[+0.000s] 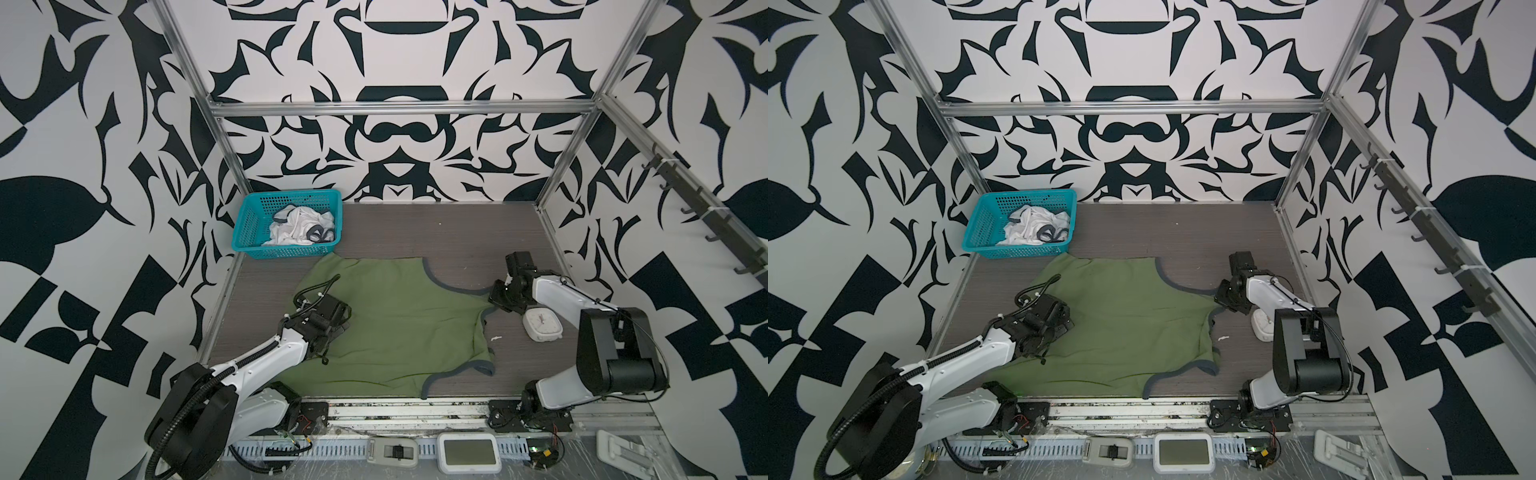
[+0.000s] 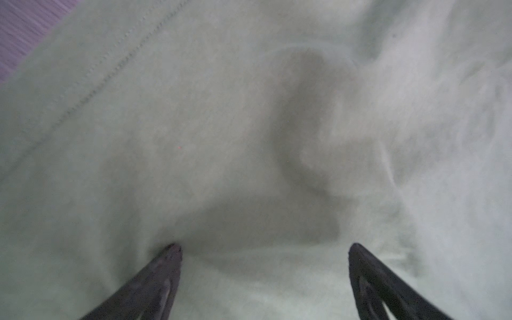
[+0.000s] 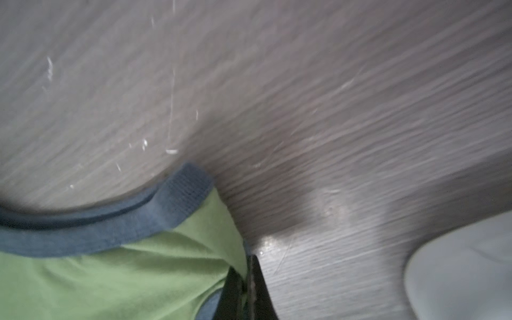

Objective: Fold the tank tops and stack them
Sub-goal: 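Grasp the tank top body with the left gripper while the right holds the armhole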

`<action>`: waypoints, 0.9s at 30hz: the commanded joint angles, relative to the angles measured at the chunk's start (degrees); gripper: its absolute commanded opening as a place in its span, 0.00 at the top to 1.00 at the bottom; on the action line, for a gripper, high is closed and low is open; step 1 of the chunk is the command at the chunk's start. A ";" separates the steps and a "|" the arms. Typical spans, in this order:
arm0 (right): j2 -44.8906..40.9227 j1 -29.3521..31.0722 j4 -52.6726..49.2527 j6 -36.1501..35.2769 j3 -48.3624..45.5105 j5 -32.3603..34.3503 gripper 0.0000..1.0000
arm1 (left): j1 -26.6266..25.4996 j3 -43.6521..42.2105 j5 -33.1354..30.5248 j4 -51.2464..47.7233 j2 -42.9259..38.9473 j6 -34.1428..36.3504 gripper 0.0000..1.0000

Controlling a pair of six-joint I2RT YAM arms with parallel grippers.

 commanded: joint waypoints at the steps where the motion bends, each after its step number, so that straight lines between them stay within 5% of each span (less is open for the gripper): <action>1: 0.97 0.09 -2.23 -0.68 6.17 7.27 0.95 | 0.36 -2.91 0.87 -4.01 0.52 -1.83 0.04; 6: 4.85 0.11 -2.94 -1.42 10.93 7.99 0.92 | 0.36 -3.40 2.17 -2.65 0.16 -2.55 0.04; 11: 3.83 0.11 -5.27 -2.78 10.62 4.71 0.45 | 0.36 -3.43 2.84 -1.69 0.20 -2.64 0.04; 14: -3.77 0.01 -6.90 -2.04 6.79 1.36 0.32 | 0.36 -3.28 2.85 -1.38 0.53 -2.39 0.04; 21: -24.65 2.69 -15.71 3.09 -6.72 -1.89 0.37 | 0.36 -2.91 2.00 -0.97 0.89 -2.21 0.04; 27: -34.63 13.01 -18.26 16.96 -17.63 -0.28 0.47 | 0.34 -2.82 1.46 -0.55 0.99 -2.47 0.04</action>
